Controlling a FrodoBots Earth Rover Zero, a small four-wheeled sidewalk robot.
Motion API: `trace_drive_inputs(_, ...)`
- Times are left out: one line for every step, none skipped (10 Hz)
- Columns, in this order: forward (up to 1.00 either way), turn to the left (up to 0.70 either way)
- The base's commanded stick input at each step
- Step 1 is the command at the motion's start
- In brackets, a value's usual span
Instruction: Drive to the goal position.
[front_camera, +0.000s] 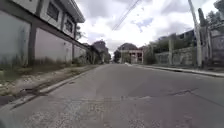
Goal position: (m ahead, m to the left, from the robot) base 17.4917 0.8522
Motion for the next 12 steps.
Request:
trace_drive_inputs(1.00,0.04)
trace_drive_inputs(1.00,0.04)
trace_drive_inputs(1.00,0.04)
trace_drive_inputs(1.00,0.04)
trace_drive_inputs(1.00,0.04)
trace_drive_inputs(1.00,0.04)
trace_drive_inputs(1.00,0.04)
trace_drive_inputs(1.00,0.04)
trace_drive_inputs(1.00,0.04)
trace_drive_inputs(1.00,-0.01)
trace_drive_inputs(1.00,-0.22)
trace_drive_inputs(1.00,-0.35)
